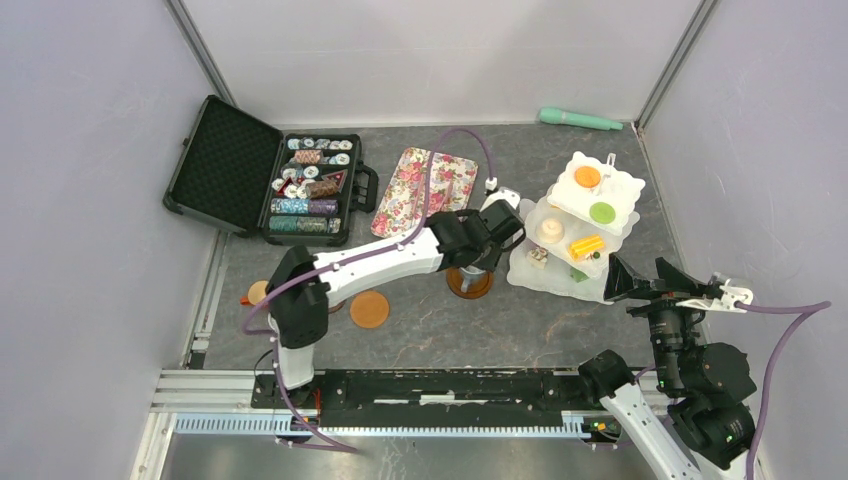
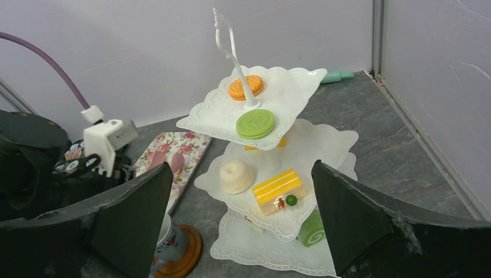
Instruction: Serve the afternoon tea
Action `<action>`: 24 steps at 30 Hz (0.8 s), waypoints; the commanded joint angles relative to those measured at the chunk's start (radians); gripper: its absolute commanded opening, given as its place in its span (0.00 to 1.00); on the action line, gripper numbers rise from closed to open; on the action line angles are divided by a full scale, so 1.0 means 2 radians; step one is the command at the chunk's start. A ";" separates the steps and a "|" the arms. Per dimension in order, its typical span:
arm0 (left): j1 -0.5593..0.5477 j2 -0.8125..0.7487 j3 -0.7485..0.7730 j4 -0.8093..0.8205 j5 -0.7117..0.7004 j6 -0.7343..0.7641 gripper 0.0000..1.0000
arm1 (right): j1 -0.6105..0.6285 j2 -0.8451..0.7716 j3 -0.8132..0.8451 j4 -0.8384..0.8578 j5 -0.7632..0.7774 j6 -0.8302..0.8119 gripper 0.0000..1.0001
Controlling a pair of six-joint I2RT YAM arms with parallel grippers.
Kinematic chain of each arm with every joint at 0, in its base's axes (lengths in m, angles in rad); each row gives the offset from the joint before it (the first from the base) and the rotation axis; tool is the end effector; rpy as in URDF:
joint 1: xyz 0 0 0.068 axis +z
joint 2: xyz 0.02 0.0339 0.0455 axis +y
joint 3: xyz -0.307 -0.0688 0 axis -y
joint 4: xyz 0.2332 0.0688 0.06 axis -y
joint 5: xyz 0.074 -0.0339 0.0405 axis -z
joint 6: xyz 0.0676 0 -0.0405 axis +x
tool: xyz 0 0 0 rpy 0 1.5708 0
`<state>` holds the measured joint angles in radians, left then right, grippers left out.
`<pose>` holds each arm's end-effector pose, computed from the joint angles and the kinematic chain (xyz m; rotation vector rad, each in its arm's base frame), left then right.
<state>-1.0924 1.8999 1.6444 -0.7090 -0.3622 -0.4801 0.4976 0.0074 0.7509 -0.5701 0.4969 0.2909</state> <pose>0.2230 -0.3780 0.2904 0.6062 2.3847 -0.2260 -0.0062 -0.0400 0.3408 0.2691 1.3998 0.3043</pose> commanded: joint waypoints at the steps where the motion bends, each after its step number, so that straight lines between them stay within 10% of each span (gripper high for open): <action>1: 0.001 -0.066 -0.008 -0.012 -0.014 0.010 0.49 | 0.004 -0.058 0.003 0.008 -0.002 0.000 0.98; 12: 0.034 -0.287 -0.246 -0.038 -0.062 -0.074 0.63 | 0.004 -0.062 -0.015 0.019 -0.012 0.004 0.98; 24: 0.104 -0.308 -0.458 0.022 -0.027 -0.138 0.27 | 0.004 -0.050 -0.027 0.045 -0.037 0.008 0.98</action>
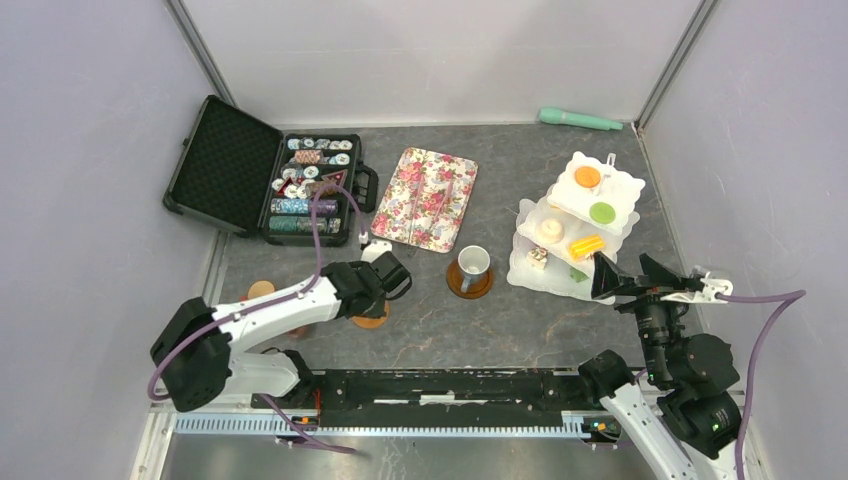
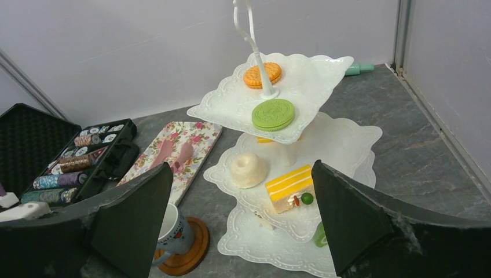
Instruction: Serve the afternoon tea
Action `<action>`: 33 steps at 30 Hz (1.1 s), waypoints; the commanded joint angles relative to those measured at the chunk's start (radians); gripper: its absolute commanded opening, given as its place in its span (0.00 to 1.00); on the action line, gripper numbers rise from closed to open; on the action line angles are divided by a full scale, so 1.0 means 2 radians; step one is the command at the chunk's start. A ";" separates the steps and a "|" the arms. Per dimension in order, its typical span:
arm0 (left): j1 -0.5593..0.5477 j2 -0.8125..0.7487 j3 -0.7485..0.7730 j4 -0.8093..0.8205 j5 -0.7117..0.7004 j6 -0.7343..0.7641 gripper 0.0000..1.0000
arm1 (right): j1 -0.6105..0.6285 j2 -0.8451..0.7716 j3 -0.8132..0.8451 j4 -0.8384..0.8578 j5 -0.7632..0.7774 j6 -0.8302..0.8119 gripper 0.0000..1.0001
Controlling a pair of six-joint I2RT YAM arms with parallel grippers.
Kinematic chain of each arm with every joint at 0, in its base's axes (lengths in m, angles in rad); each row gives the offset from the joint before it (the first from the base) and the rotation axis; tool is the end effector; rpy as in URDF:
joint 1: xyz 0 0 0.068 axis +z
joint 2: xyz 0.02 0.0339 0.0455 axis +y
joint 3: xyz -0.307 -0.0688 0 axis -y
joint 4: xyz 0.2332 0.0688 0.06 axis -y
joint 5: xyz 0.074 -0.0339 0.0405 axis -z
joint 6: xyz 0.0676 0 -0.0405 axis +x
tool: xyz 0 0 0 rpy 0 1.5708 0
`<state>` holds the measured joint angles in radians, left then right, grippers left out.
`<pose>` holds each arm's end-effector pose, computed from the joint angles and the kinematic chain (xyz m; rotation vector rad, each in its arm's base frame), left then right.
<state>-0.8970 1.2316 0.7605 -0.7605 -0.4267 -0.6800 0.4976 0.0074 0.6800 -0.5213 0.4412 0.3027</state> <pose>0.1454 -0.1373 0.2228 0.1859 2.5987 0.0814 0.0064 -0.0294 0.3284 0.2269 1.4251 0.3448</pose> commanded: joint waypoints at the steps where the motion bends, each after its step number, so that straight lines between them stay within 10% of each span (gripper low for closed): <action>1: 0.006 0.035 -0.019 0.053 0.005 -0.040 0.26 | 0.004 -0.051 0.011 0.017 -0.007 0.001 0.98; 17: -0.105 0.161 0.017 0.132 0.081 -0.099 0.20 | 0.004 -0.060 0.019 -0.003 0.003 0.010 0.98; 33: -0.235 0.334 0.219 0.132 0.091 -0.057 0.21 | 0.004 -0.067 0.031 -0.015 0.007 0.013 0.98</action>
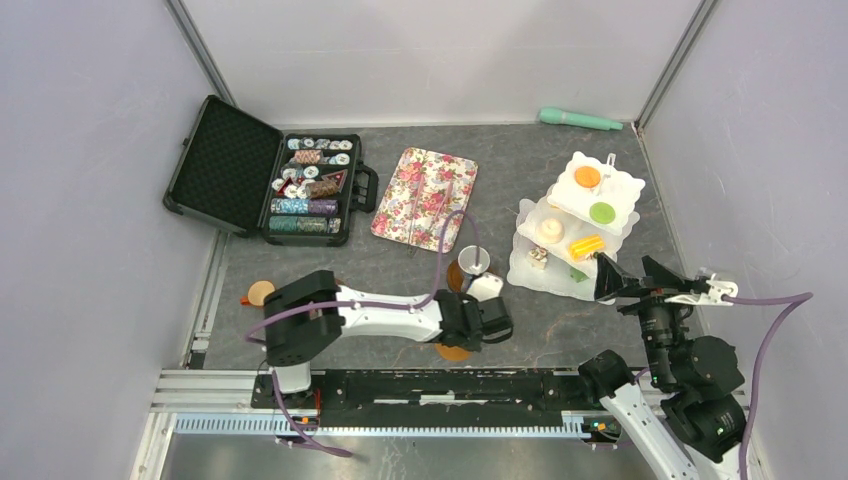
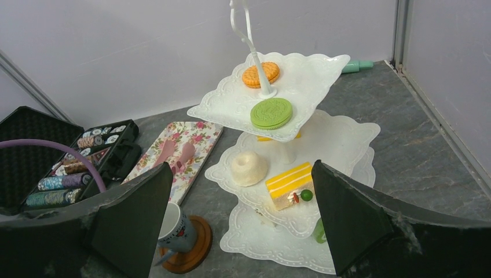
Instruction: Serve the afternoon tea
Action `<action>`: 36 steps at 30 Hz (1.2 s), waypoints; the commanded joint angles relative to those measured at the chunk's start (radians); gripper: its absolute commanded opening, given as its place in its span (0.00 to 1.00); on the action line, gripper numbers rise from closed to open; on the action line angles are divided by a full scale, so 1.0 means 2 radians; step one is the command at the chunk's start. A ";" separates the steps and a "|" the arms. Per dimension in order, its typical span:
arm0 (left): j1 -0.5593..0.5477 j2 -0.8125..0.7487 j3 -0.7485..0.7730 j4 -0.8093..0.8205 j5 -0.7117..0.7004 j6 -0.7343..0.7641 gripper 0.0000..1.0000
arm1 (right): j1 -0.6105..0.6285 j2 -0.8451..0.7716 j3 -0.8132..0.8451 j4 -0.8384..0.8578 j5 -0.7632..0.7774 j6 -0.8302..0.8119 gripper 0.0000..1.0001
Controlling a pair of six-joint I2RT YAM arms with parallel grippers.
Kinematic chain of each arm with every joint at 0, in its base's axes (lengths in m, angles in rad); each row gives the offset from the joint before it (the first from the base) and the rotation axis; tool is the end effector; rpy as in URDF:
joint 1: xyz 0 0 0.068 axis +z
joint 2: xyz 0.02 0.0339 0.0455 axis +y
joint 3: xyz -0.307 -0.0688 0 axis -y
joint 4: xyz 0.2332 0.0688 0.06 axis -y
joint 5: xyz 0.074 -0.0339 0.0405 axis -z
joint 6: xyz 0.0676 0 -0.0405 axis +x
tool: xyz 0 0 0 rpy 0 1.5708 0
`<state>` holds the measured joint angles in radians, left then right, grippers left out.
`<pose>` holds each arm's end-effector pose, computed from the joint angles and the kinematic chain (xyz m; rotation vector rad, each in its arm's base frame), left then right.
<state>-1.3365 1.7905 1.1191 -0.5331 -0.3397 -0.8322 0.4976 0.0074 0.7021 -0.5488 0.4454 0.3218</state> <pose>0.1046 -0.3412 0.1864 0.5829 2.6019 -0.2227 0.0028 -0.0316 0.3308 0.2430 1.4283 0.3552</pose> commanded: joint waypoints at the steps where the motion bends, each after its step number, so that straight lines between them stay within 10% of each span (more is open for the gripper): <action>1: -0.015 0.064 0.055 0.019 0.049 0.027 0.21 | 0.004 -0.066 0.021 -0.001 0.005 0.004 0.98; 24: 0.029 0.182 0.224 0.055 0.031 0.149 0.22 | 0.004 -0.057 0.045 -0.016 0.016 -0.001 0.98; 36: 0.031 0.031 0.198 0.018 0.036 0.176 0.44 | 0.004 -0.060 0.040 -0.014 0.018 -0.001 0.98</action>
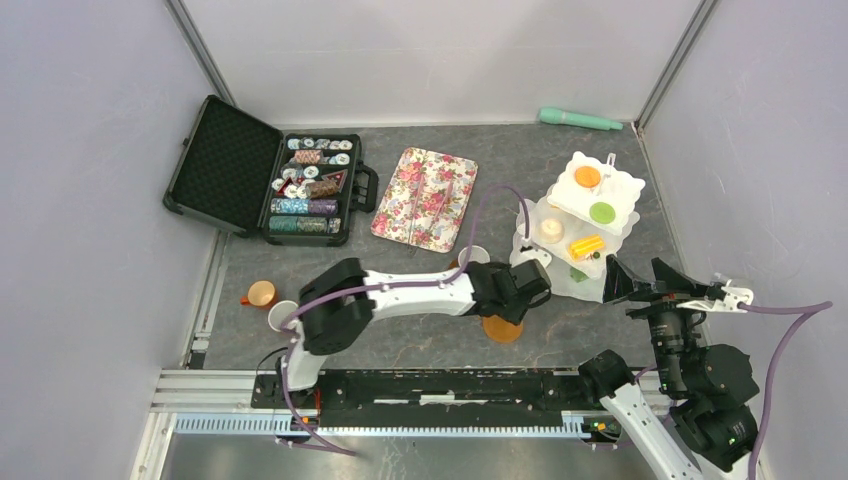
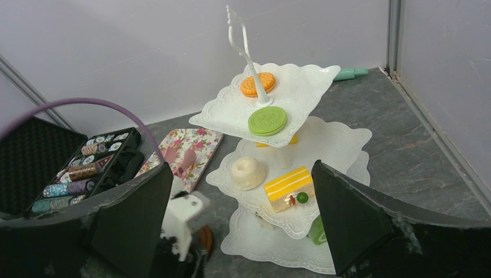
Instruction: Serve the afternoon tea
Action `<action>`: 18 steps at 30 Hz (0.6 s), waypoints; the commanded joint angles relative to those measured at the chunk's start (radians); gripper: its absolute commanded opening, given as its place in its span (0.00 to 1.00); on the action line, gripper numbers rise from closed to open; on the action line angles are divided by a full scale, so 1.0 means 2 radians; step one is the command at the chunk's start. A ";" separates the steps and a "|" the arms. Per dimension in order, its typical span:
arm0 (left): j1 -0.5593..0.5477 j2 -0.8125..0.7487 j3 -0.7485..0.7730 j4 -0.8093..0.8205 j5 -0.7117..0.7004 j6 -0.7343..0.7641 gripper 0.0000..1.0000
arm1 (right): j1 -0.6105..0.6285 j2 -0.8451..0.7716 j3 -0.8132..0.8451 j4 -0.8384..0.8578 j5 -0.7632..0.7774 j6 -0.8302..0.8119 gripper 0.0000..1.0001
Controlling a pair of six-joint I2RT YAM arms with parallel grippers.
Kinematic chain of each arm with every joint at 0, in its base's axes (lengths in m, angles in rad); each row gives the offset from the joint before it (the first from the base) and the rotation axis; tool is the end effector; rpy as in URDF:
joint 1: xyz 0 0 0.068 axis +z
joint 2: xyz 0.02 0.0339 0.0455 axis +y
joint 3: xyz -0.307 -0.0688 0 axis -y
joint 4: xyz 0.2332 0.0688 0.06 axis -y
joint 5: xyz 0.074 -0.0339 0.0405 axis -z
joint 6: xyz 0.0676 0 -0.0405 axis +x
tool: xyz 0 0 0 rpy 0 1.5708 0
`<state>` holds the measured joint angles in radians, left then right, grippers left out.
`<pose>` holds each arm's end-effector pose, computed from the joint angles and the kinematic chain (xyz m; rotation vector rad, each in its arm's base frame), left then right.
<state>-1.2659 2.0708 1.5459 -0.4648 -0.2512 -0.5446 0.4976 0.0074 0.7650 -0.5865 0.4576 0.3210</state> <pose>0.1588 -0.4486 0.2014 0.8135 2.4311 -0.4028 -0.0087 -0.0387 0.3425 0.2576 1.4034 0.3562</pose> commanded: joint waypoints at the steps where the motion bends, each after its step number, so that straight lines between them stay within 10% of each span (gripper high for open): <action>1: -0.004 -0.137 -0.028 -0.022 -0.014 0.038 0.48 | 0.004 -0.061 0.006 0.007 0.012 0.000 0.98; 9: 0.029 -0.372 -0.135 -0.120 -0.139 0.061 0.72 | 0.004 -0.066 -0.021 0.028 0.002 -0.001 0.98; 18: 0.209 -0.548 -0.252 -0.271 -0.193 -0.142 0.84 | 0.004 -0.069 -0.034 0.037 -0.003 -0.001 0.98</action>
<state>-0.9657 1.0260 1.1149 -0.8124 -0.5701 -0.6025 0.4976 0.0074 0.7067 -0.5541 0.4637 0.3206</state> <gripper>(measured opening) 0.827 0.980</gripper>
